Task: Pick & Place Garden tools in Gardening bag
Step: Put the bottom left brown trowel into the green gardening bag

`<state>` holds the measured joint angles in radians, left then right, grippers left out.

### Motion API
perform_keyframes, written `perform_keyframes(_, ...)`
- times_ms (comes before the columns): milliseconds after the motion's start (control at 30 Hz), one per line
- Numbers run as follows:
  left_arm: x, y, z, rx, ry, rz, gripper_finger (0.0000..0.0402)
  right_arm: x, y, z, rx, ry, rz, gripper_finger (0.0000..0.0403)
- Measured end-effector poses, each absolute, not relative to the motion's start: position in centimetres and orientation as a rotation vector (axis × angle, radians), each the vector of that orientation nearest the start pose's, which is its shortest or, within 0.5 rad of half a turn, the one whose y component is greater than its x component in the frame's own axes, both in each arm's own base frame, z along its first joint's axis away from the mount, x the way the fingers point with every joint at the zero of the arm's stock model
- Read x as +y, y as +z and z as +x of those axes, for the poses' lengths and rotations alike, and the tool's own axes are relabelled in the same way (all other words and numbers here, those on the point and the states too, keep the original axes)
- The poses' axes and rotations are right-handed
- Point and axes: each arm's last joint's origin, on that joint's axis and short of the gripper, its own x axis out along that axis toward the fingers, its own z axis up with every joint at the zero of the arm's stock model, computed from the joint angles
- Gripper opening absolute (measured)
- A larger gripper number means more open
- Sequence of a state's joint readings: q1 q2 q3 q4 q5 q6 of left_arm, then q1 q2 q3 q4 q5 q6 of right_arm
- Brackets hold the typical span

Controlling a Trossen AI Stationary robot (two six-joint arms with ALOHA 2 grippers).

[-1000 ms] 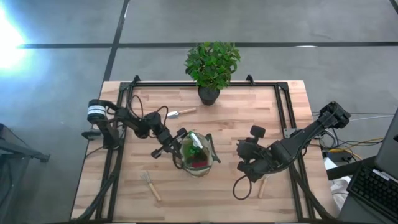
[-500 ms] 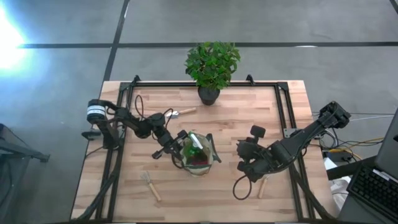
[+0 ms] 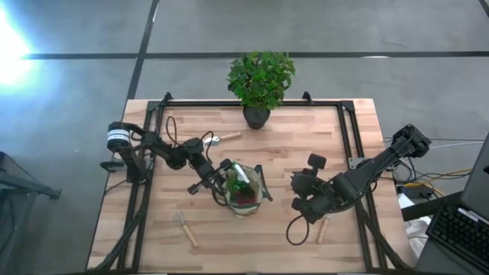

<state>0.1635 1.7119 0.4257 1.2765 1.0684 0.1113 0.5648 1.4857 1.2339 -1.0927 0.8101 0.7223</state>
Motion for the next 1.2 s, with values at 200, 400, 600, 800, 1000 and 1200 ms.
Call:
perform_keyframes(200,2.0,15.7,27.7,-0.010,-0.857,-0.039,0.0034,12.6,27.8,23.9,0.872,-0.544,-0.199,0.0059)
perform_keyframes(400,2.1,16.0,28.0,0.012,-0.859,-0.099,0.0094,12.6,27.8,23.9,0.874,-0.544,-0.201,0.0059)
perform_keyframes(600,2.1,16.1,27.9,0.040,-0.860,-0.167,0.0156,12.6,27.9,23.8,0.873,-0.544,-0.200,0.0059)
perform_keyframes(800,2.2,16.3,27.7,0.068,-0.924,-0.209,0.0185,12.6,27.9,23.8,0.872,-0.543,-0.198,0.0059)
perform_keyframes(1000,3.4,16.8,27.2,0.105,-0.973,-0.269,0.0186,12.6,27.9,23.8,0.872,-0.542,-0.197,0.0059)
perform_keyframes(1200,5.0,17.0,26.9,0.099,-0.915,-0.282,0.0183,12.6,27.9,23.8,0.871,-0.544,-0.193,0.0059)
